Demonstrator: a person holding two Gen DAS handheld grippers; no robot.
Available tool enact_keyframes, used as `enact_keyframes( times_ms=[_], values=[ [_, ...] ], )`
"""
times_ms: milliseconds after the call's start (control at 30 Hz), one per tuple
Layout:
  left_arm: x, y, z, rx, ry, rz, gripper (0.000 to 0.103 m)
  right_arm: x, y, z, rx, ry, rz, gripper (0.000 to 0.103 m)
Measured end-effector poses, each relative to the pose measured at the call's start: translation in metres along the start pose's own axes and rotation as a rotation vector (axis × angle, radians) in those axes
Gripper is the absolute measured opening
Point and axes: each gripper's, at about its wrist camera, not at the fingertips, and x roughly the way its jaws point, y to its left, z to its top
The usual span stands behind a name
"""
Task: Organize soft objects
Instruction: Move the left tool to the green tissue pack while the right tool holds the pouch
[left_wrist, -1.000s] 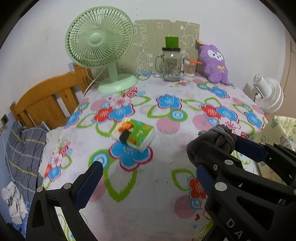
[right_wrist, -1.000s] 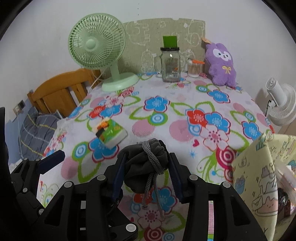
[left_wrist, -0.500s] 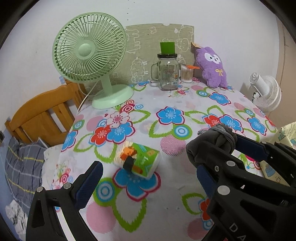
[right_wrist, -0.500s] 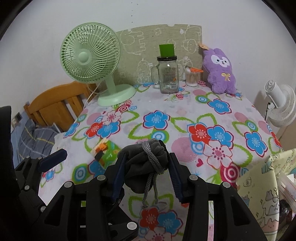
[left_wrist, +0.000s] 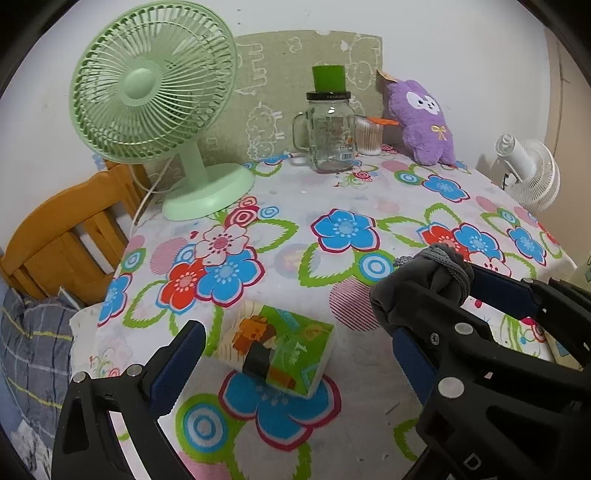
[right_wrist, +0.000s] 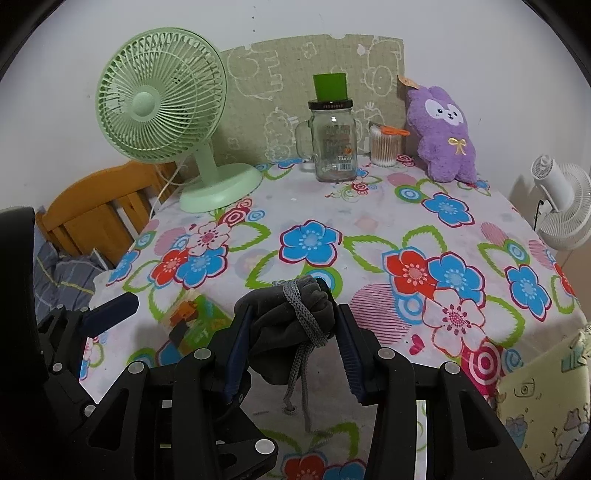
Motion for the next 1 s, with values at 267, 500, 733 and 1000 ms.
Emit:
enact_keyframes(
  times_ms=[267, 500, 733, 1000],
  values=[
    [0.027, 0.007, -0.005, -0.031, 0.036, -0.075, 0.102, 0.022, -0.005, -0.004, 0.006, 0.034, -0.013, 0.048],
    [0.037, 0.009, -0.008, -0.039, 0.042, -0.068, 0.101, 0.036, -0.003, -0.006, -0.001, 0.043, -0.014, 0.048],
    [0.037, 0.009, -0.008, -0.027, 0.048, -0.081, 0.088, 0.040, -0.003, -0.006, 0.012, 0.050, -0.001, 0.048],
    [0.031, 0.003, -0.011, 0.015, 0.051, -0.104, 0.067, 0.041, -0.002, -0.008, 0.009, 0.069, 0.011, 0.048]
  ],
)
